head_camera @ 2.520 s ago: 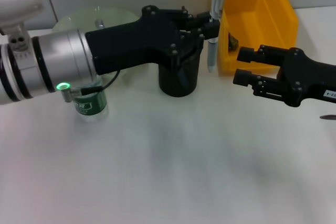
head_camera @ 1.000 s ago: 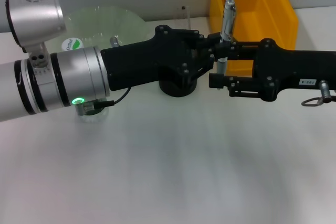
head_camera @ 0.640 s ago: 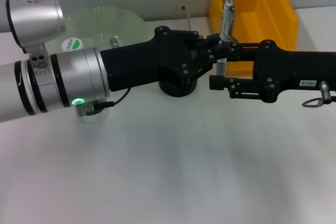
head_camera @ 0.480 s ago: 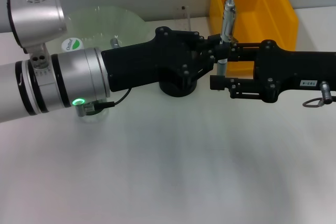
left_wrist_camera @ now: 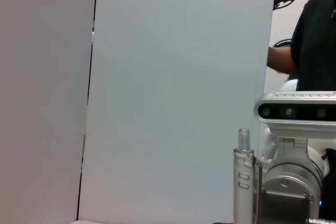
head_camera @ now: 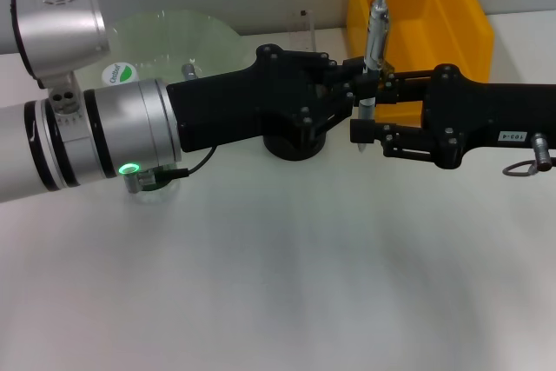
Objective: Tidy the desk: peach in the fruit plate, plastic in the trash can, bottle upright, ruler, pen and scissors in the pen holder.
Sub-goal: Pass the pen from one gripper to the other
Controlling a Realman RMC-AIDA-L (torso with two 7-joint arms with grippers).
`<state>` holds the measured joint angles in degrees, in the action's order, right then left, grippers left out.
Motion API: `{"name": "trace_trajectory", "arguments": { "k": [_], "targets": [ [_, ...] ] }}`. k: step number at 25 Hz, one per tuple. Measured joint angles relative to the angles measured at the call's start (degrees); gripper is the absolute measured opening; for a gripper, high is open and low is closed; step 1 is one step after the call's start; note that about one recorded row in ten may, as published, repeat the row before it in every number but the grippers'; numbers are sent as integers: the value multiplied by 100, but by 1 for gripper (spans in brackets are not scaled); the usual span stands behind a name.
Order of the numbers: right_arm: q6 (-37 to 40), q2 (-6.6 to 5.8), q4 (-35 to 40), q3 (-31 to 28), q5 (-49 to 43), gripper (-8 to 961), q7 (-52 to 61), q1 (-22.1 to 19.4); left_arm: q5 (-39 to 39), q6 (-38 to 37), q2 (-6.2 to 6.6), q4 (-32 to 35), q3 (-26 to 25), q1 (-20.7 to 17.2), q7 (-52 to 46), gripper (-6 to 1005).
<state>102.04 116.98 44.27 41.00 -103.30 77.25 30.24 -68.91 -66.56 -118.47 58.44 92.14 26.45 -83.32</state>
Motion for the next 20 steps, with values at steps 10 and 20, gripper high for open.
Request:
{"name": "trace_trajectory", "arguments": {
  "k": [10,20],
  "targets": [
    [0,34,18,-28,16,380,9,-1,-8,-29,0,-1,0,-1,23,136],
    [0,59,96,-6,8,382,51,8,-9,-33,0,-8,6,-9,57,137]
  ]
}}
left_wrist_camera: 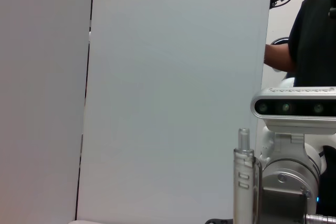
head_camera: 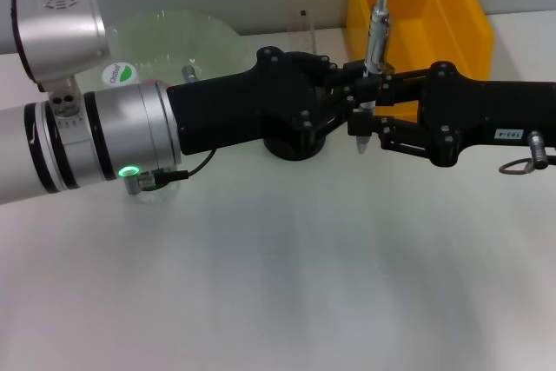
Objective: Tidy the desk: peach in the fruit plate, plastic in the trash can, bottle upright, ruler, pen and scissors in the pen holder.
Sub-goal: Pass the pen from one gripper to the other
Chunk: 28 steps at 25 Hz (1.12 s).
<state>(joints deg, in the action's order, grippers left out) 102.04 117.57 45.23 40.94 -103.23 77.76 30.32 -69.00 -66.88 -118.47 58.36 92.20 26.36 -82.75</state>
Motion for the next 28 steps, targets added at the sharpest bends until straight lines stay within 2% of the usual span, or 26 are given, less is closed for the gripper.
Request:
{"name": "trace_trajectory", "arguments": {
  "k": [7,18,26,28],
  "targets": [
    [0,6,37,2,-5,261,2,-3,0,0,0,0,0,0,5,135],
    [-4,47,71,-45,-5,260,-19,-17,-4,-7,0,0,0,0,12,139],
    [-12,50,97,-46,-1,140,-47,-38,-14,-9,0,0,0,0,31,142],
    [-14,59,136,-46,3,139,-53,-51,-20,-8,0,1,5,4,39,143]
  ]
}}
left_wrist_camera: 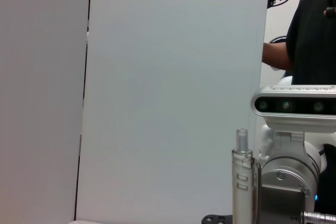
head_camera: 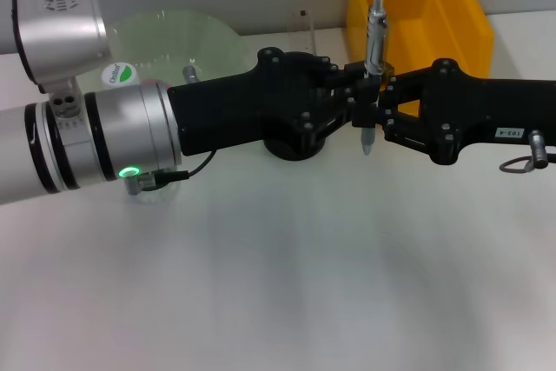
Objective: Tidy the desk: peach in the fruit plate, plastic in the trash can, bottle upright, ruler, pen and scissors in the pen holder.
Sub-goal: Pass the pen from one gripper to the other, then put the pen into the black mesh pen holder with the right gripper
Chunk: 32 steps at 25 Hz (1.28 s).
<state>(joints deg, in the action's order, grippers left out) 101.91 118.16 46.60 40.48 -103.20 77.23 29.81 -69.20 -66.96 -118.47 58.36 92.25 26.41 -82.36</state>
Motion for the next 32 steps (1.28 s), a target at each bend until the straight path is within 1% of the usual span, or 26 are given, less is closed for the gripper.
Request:
{"name": "trace_trajectory", "arguments": {
  "k": [9,16,20,21,23,27,28,29,32],
  "targets": [
    [-47,14,26,8,24,137,-6,-11,-44,-126,13,-2,8,13,-1,146],
    [-108,13,25,-12,44,141,-6,-11,-47,-240,11,6,-37,-15,-36,375],
    [-226,13,25,-99,55,144,6,5,-46,-402,19,7,-266,-229,-62,551],
    [-229,12,23,-119,55,144,5,10,-46,-402,19,7,-266,-229,-62,580],
    [-235,8,22,-181,56,145,5,17,-44,-429,20,-4,-508,-446,-40,638],
    [-393,8,81,-415,63,148,66,26,-44,-434,23,-7,-590,-538,-32,755],
    [-491,9,100,-454,67,148,125,38,-44,-490,27,-17,-654,-714,13,784],
    [-660,10,106,-453,68,149,199,61,-45,-578,27,-45,-663,-807,73,784],
    [-1068,20,111,-397,72,151,281,179,-45,-578,27,-45,-663,-807,73,784]
  ]
}}
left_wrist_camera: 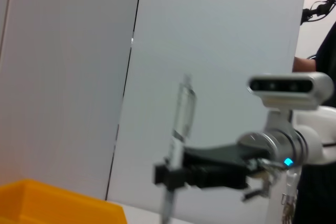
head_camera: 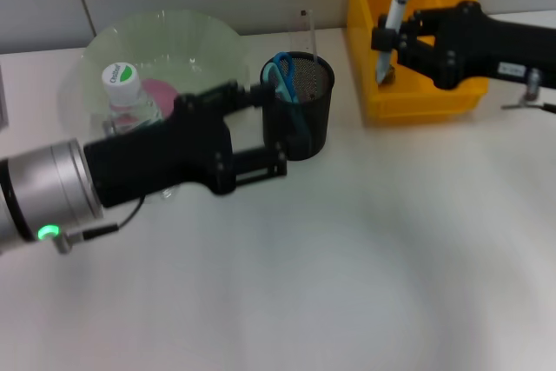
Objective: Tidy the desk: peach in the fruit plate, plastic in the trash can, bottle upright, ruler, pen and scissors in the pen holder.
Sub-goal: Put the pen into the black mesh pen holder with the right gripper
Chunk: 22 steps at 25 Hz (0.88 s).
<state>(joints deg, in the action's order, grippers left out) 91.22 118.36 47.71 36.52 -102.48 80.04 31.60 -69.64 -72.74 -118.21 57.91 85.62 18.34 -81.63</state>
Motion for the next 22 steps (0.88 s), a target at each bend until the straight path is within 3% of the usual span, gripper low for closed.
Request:
{"name": "trace_trajectory", "arguments": {
  "k": [1,7,22],
  "targets": [
    [-77,11,-1,16,-6,151,-8,49,4,-162,-16,-159,17,-128,170,784],
    [-646,49,16,456,-46,155,-14,363,40,-355,-42,-872,72,-35,248,785],
    [-2472,105,-447,2039,451,164,12,767,128,-671,-34,-1176,77,-10,88,785]
  ]
}}
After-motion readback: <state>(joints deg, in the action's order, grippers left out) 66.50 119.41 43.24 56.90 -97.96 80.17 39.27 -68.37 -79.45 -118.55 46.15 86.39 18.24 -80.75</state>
